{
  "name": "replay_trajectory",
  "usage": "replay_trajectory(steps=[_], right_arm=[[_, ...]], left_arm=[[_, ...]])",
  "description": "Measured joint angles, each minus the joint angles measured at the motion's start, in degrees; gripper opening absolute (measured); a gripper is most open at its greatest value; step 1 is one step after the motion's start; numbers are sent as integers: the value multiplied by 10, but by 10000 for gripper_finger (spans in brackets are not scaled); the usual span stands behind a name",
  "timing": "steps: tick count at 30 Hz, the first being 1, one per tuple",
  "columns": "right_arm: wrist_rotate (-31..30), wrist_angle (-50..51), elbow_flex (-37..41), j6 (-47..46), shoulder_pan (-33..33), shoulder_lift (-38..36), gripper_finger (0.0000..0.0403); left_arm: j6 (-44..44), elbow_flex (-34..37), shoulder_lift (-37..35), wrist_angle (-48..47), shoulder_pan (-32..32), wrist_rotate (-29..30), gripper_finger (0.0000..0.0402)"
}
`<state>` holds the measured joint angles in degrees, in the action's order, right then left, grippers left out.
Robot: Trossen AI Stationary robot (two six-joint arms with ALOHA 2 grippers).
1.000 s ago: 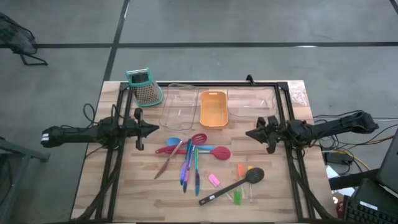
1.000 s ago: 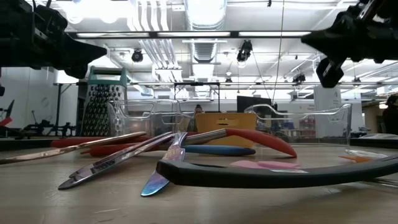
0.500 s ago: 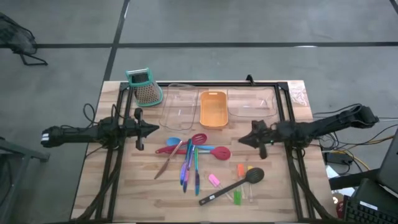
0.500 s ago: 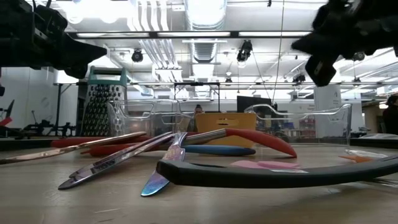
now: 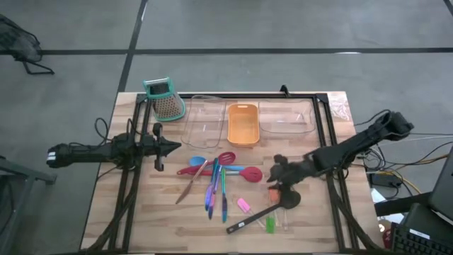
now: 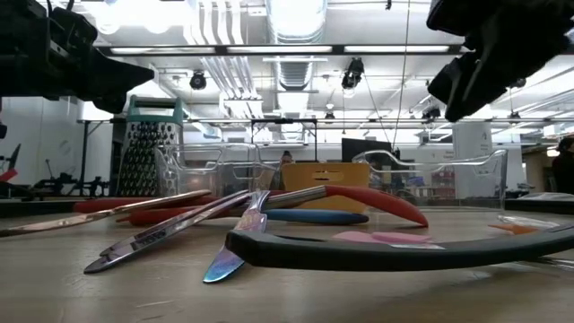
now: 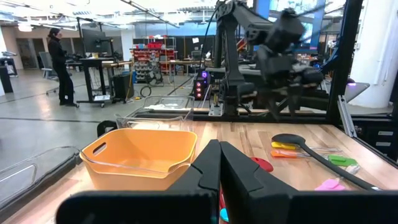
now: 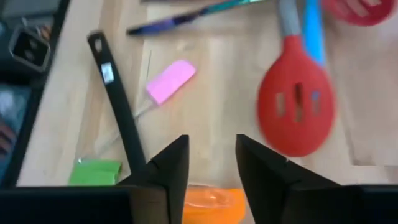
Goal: Pick & Place Kitchen Items
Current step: Put the black slotted serving spoon into the right transparent bin
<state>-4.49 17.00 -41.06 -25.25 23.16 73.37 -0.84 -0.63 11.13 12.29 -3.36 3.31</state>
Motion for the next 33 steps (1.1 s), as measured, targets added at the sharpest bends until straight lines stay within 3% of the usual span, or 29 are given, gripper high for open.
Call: replay_trajectory(steps=[8, 18, 33], right_arm=[[3, 36, -74, 0, 51, 123, 174], [4, 41, -136, 0, 97, 236, 191], [2, 70, -207, 13, 121, 337, 162]], left_arm=[[0, 0, 0, 0, 0, 0, 5], [0, 0, 0, -3, 0, 0, 5], [0, 0, 0, -9, 0, 0, 5]])
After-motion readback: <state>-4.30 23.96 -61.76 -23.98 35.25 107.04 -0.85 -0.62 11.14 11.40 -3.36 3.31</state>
